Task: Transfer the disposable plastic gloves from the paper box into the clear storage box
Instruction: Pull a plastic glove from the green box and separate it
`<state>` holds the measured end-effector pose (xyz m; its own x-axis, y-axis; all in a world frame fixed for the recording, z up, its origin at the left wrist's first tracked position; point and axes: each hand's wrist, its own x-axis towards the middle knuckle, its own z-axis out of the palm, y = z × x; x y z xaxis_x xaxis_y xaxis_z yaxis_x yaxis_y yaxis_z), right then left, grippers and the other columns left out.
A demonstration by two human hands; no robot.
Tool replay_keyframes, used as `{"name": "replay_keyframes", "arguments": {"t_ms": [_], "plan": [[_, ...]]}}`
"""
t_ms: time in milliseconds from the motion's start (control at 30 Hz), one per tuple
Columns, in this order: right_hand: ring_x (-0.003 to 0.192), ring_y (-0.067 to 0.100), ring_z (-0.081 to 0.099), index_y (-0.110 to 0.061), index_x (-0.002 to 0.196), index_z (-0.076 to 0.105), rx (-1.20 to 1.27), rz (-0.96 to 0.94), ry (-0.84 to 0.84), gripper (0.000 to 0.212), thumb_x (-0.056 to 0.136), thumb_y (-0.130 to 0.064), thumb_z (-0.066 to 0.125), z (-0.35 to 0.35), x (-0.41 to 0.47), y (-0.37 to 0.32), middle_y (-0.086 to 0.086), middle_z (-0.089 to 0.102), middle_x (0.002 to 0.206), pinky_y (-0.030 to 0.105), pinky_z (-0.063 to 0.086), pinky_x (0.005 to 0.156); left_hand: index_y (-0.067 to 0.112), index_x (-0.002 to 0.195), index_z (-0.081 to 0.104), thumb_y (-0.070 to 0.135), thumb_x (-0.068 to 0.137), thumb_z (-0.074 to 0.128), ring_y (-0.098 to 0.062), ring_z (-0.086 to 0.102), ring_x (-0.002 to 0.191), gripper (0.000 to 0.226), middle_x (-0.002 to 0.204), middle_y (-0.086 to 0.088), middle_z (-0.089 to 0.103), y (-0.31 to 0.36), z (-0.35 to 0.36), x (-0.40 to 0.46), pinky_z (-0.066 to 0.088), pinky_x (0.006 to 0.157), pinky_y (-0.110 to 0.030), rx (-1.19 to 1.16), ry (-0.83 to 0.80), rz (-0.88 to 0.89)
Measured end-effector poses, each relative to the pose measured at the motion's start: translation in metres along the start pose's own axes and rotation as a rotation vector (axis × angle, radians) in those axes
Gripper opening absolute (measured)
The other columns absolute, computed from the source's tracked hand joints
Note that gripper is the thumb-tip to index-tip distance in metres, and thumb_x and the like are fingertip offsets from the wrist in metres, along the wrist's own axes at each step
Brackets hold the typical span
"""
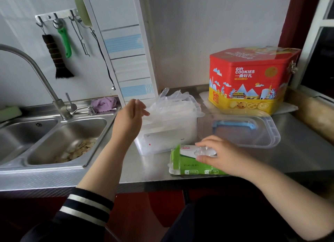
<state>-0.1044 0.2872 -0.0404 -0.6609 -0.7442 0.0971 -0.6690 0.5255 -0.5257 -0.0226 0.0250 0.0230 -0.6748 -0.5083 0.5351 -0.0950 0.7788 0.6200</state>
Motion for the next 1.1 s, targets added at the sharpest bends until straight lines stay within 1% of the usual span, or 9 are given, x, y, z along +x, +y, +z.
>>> {"name": "replay_keyframes", "arguments": {"t_ms": [200,300,500,567,667,733,900,1000,1100], "plan": [[0.106,0.012,0.049,-0.026,0.099,0.072,0.012,-0.007,0.152,0.015,0.085,-0.033,0.071,0.019,0.008,0.005,-0.015,0.055,0.097,0.028,0.039,0.088,0.012,0.092,0.07,0.014,0.091,0.064,-0.025,0.06,0.096,0.007,0.1,0.0,0.069,-0.001,0.018,-0.029,0.046,0.08,-0.031,0.171,0.202,0.321],[0.094,0.011,0.055,-0.031,0.085,0.07,0.115,0.072,0.145,0.006,0.081,-0.033,0.075,0.022,0.014,0.003,-0.015,0.055,0.089,0.034,0.049,0.079,0.007,0.09,0.071,0.012,0.089,0.067,-0.025,0.056,0.095,0.006,0.101,-0.007,0.067,0.004,0.032,-0.047,0.042,0.08,-0.028,0.194,0.314,0.544],[0.076,0.01,0.056,-0.029,0.065,0.066,0.166,0.156,0.173,0.018,0.078,-0.035,0.077,0.025,0.021,0.002,-0.011,0.052,0.08,0.036,0.053,0.064,0.006,0.093,0.071,0.014,0.093,0.064,-0.028,0.059,0.089,0.011,0.103,-0.008,0.066,0.018,0.07,-0.093,0.047,0.075,-0.034,0.129,0.198,0.746],[0.079,0.015,0.057,-0.03,0.066,0.062,0.106,0.137,0.201,0.019,0.081,-0.032,0.073,0.027,0.02,0.002,-0.01,0.051,0.079,0.034,0.049,0.065,0.008,0.101,0.069,0.023,0.096,0.059,-0.026,0.059,0.09,0.019,0.106,-0.006,0.065,0.018,0.086,-0.107,0.048,0.076,-0.034,0.107,0.045,0.714],[0.084,0.02,0.058,-0.023,0.082,0.067,0.033,0.138,0.226,0.006,0.086,-0.027,0.064,0.029,0.02,0.004,-0.006,0.054,0.083,0.035,0.047,0.067,0.017,0.121,0.059,0.049,0.094,0.049,-0.02,0.056,0.103,0.044,0.115,0.001,0.061,0.016,0.102,-0.118,0.045,0.087,-0.032,0.096,-0.245,0.468],[0.082,0.02,0.057,-0.024,0.079,0.064,0.069,0.152,0.249,0.009,0.086,-0.029,0.064,0.03,0.02,0.005,-0.004,0.056,0.083,0.036,0.047,0.069,0.021,0.129,0.053,0.059,0.089,0.043,-0.018,0.053,0.11,0.057,0.118,0.005,0.06,0.014,0.108,-0.12,0.043,0.093,-0.034,0.103,-0.337,0.356],[0.068,0.012,0.054,-0.023,0.076,0.06,0.214,0.235,0.287,0.018,0.091,-0.032,0.062,0.031,0.023,0.011,-0.006,0.061,0.071,0.03,0.04,0.064,0.02,0.132,0.049,0.067,0.08,0.048,-0.013,0.051,0.116,0.07,0.123,0.007,0.06,0.013,0.113,-0.118,0.037,0.098,-0.029,0.064,-0.351,0.272],[0.058,0.006,0.046,-0.024,0.07,0.057,0.448,0.219,0.374,0.024,0.094,-0.024,0.06,0.024,0.021,0.012,-0.007,0.058,0.064,0.027,0.036,0.058,0.02,0.133,0.047,0.065,0.075,0.062,-0.01,0.05,0.118,0.075,0.125,0.008,0.059,0.014,0.112,-0.116,0.036,0.1,-0.026,-0.004,-0.359,0.209],[0.056,0.009,0.049,-0.016,0.078,0.065,0.747,0.284,0.451,0.023,0.097,-0.024,0.055,0.011,0.018,0.009,-0.005,0.069,0.068,0.021,0.044,0.051,0.02,0.136,0.045,0.058,0.073,0.073,-0.009,0.051,0.117,0.078,0.125,0.008,0.06,0.015,0.111,-0.114,0.037,0.101,-0.025,-0.028,-0.366,0.166]]}}
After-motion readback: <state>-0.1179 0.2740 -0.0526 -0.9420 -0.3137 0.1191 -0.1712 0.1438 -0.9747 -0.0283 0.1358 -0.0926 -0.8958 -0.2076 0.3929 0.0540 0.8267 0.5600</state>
